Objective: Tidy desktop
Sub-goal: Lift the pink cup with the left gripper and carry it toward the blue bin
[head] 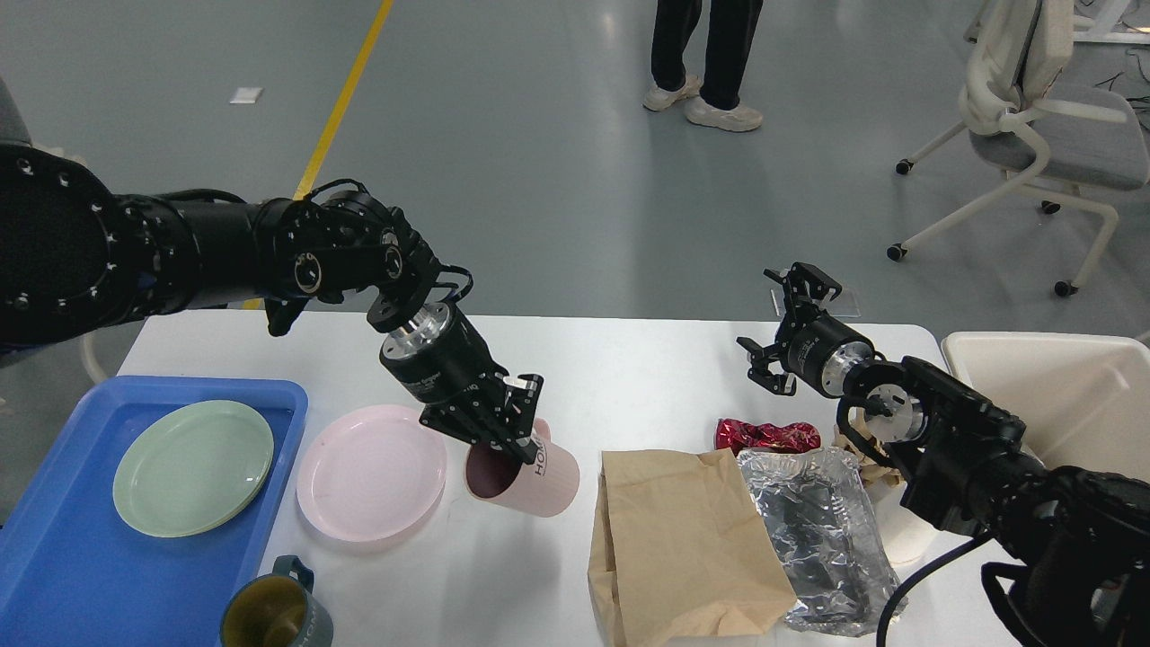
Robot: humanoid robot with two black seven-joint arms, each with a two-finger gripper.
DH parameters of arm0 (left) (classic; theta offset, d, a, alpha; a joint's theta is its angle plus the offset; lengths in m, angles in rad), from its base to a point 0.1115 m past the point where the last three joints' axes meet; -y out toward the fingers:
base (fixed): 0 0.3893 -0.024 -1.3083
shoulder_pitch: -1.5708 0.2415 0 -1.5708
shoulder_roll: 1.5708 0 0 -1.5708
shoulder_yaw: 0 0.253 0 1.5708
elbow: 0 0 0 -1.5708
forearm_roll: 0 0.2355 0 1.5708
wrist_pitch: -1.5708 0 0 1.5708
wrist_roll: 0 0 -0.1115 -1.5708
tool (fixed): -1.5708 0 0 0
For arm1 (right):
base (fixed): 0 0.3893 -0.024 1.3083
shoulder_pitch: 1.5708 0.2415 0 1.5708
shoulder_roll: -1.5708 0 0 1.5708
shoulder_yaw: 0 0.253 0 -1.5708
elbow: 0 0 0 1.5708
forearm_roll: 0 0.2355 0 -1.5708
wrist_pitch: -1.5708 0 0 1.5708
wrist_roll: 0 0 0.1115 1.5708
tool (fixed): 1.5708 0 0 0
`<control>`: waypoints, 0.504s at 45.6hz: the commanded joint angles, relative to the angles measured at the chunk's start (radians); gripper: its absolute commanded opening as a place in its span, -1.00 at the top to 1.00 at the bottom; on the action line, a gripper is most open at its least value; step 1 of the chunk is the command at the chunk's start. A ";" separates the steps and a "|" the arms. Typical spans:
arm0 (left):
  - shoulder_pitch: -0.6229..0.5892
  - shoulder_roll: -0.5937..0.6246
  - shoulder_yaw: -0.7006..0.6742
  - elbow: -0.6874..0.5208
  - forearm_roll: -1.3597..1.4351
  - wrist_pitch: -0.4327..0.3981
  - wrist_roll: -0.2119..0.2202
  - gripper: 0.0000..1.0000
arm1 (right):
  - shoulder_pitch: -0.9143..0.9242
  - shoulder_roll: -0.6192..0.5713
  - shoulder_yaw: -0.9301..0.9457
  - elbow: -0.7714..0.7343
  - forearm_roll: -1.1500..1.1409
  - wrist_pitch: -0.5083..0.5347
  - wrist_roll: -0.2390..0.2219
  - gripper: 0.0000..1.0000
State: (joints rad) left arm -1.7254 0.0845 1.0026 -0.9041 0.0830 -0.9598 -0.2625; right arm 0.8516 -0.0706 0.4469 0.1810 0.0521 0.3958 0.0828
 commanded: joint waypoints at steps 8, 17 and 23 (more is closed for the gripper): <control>-0.184 0.141 0.071 -0.001 -0.006 0.000 0.000 1.00 | 0.000 0.000 -0.001 0.000 0.000 0.000 0.000 -1.00; -0.338 0.234 0.240 -0.030 -0.005 0.000 0.002 1.00 | 0.000 0.000 -0.001 0.000 0.000 0.000 0.000 -1.00; -0.402 0.284 0.364 -0.032 -0.003 0.000 0.005 1.00 | 0.000 0.000 -0.001 0.000 0.000 0.000 0.000 -1.00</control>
State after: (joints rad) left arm -2.0723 0.3244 1.2639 -0.9334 0.0787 -0.9605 -0.2619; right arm 0.8510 -0.0706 0.4472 0.1811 0.0521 0.3958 0.0828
